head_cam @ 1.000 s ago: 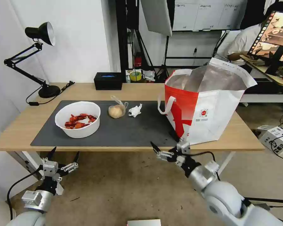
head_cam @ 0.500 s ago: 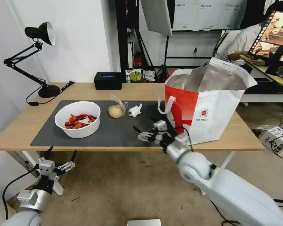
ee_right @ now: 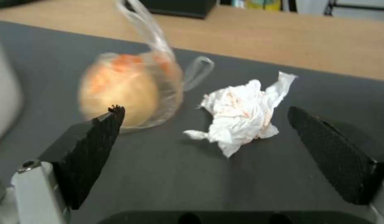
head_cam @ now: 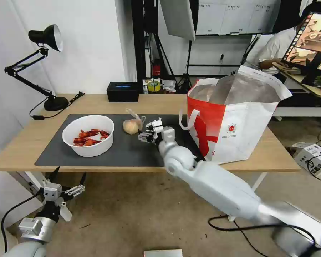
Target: Pick up the trash from the table and place it into the takeout bag.
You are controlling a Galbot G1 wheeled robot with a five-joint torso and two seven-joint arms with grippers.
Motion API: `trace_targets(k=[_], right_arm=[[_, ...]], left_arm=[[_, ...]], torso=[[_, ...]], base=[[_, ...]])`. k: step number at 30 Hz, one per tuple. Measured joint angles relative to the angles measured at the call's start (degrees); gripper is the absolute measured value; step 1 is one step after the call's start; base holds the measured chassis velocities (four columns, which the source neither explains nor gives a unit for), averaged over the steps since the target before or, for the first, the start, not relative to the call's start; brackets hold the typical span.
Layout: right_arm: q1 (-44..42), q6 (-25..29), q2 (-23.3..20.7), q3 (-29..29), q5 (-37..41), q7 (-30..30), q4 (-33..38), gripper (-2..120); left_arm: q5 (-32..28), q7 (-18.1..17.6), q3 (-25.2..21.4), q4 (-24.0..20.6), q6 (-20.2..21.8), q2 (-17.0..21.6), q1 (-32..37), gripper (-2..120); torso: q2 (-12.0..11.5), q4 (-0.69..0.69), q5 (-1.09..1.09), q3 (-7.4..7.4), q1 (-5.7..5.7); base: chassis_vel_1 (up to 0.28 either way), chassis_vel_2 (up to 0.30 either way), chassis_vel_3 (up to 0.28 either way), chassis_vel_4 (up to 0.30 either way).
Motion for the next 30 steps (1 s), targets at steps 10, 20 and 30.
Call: trace_targets(k=[10, 20, 30], right_arm=[[5.3, -0.3, 6.7, -0.3, 0.9, 0.7, -12.9, 100], [7.2, -0.7, 10.1, 0.1, 0.4, -0.7, -19.6, 100], [7.2, -1.1, 11.9, 0.7, -1.0, -2.0, -23.4, 100]], left_arm=[[-0.2, 0.3, 0.4, 1.0, -1.1, -0.3, -0.3, 100], [-0.1, 0.4, 0.5, 0.7, -1.4, -0.5, 0.1, 100], [0.0, 0.5, 0.4, 0.5, -2.1, -1.0, 0.6, 100]], torso=[[0.0, 0.0, 0.01, 0.0, 0.0], [0.0, -0.01, 0.01, 0.0, 0.0], [0.0, -0.01, 0.02, -0.01, -0.01]], base=[[0.0, 0.0, 0.0, 0.0], [0.0, 0.0, 0.0, 0.0], [0.0, 0.0, 0.0, 0.0]])
